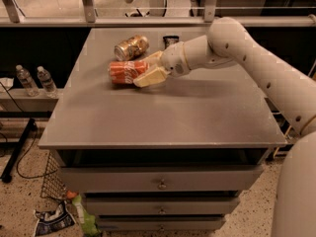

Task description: Move coke can near orange can

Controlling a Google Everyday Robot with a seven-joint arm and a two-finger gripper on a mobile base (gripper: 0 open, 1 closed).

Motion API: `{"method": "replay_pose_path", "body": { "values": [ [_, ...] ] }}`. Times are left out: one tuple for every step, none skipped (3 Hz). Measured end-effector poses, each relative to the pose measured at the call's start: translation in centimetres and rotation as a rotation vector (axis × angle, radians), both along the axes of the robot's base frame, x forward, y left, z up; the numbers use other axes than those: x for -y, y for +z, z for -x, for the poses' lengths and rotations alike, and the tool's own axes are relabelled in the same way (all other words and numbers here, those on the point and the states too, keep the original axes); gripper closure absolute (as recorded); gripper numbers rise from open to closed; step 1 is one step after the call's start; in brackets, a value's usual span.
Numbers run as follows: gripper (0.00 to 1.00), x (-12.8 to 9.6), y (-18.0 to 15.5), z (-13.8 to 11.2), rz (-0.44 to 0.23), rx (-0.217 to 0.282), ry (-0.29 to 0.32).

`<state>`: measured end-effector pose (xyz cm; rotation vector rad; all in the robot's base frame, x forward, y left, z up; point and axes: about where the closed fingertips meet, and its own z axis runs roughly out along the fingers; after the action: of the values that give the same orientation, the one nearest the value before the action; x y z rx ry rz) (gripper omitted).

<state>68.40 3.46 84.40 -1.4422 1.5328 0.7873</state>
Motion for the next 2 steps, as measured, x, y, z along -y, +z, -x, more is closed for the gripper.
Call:
{"method": "replay_pose_path", "body": {
  "values": [
    [1.0, -0.3, -0.3, -1.6, -0.01, -0.004, 0.002],
    [1.0, -0.6, -0.8, -3.5, -0.015, -0.01, 0.006]
  ]
}}
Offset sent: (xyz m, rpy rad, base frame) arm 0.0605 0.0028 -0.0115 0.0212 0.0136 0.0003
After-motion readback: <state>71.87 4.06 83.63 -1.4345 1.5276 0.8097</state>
